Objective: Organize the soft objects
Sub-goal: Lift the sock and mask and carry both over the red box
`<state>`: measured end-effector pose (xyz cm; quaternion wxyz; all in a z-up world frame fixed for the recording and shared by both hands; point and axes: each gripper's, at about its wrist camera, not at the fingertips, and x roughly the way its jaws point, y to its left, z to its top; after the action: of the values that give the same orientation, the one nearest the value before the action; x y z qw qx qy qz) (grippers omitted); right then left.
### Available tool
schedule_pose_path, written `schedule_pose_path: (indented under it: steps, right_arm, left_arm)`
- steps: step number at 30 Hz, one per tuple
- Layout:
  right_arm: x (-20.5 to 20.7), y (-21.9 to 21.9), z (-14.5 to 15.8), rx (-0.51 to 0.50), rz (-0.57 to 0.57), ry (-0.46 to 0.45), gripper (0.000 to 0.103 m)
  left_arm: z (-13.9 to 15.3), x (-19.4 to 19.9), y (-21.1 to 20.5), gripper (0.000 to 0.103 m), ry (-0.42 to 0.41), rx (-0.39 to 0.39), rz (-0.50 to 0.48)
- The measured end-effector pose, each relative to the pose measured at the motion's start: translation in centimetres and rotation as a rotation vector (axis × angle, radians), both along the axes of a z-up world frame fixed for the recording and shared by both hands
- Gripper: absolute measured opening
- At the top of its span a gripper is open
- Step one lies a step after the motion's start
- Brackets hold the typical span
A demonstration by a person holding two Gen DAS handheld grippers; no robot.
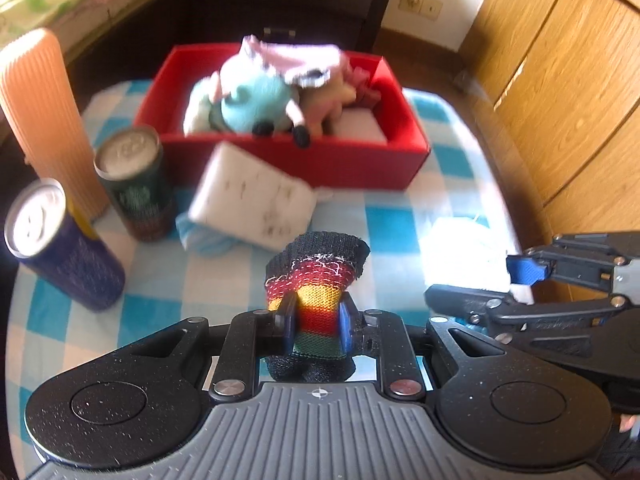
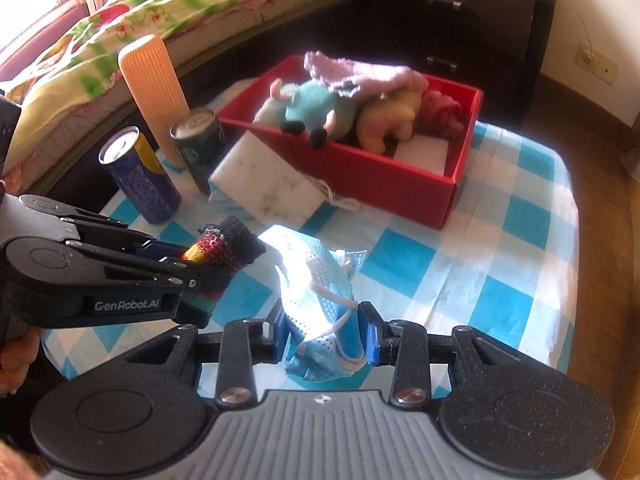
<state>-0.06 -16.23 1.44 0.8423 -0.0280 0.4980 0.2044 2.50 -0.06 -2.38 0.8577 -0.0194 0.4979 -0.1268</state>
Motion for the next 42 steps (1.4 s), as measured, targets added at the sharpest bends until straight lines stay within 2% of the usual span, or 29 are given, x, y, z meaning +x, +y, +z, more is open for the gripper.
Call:
schedule_pose_path:
  steps: [6,9,13,29,42]
  right_arm:
    - [0.8,0.2,2.0,0.036,-0.048,-0.080,0.014]
    - [1.0,0.2,2.5,0.051,-0.072,-0.105,0.014]
    - [0.9,0.2,3.1,0.041,-0.090,-0.156,0.014]
    - [1.5,-0.1,4.4,0.080,-0.156,-0.257,0.014]
    - [4.2,-0.2,5.3,0.115,-0.202,-0.319,0.014]
  left_arm:
    - [2.0,0.6,0.1,0.020,-0.101,0.032,0.055]
    - [2.5,1.0,0.4,0.020,-0.115,0.012,0.074]
    - [3.2,1.0,0.3,0.021,-0.147,0.032,0.075]
    - [5.2,2.1,0.1,0.021,-0.260,0.069,0.109]
    - [5.7,4.7,0.0,0.021,-0.290,0.082,0.124]
